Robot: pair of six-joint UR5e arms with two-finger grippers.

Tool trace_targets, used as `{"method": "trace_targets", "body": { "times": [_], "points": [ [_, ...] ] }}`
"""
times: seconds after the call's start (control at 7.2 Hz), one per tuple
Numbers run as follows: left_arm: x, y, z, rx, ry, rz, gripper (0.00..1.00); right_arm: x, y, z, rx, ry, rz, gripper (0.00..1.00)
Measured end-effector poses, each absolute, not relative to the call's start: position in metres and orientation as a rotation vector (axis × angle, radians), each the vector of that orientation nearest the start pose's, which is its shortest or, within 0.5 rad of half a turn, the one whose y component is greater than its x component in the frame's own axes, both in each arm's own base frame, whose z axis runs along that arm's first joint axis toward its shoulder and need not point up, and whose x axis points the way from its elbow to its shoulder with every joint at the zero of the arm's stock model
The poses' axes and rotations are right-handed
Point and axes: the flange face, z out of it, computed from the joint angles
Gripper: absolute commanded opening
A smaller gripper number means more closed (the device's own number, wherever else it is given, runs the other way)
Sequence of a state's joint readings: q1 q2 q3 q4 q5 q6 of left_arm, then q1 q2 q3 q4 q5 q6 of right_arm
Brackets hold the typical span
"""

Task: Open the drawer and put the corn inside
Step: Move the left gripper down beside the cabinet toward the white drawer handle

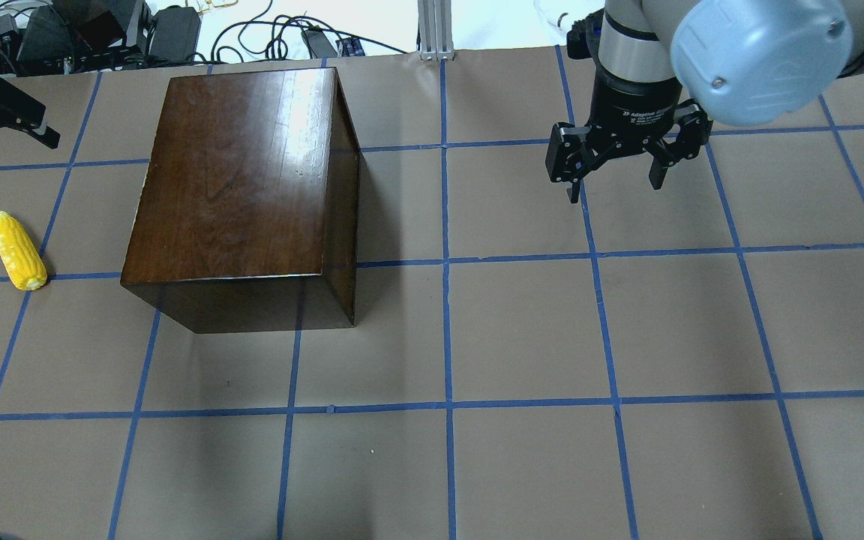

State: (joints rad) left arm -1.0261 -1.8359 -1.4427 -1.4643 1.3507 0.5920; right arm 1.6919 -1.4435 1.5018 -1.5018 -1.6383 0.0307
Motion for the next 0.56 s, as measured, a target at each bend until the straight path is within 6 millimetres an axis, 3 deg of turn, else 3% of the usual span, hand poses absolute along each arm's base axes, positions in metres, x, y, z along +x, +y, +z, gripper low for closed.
{"method": "trace_targets", "body": {
  "times": [0.56],
  "points": [
    [0.184, -0.611, 0.349, 0.091, 3.463, -0.074, 1.0, 0.19, -0.513, 0.45, -0.152, 3.209, 0.196, 1.0]
  ]
}}
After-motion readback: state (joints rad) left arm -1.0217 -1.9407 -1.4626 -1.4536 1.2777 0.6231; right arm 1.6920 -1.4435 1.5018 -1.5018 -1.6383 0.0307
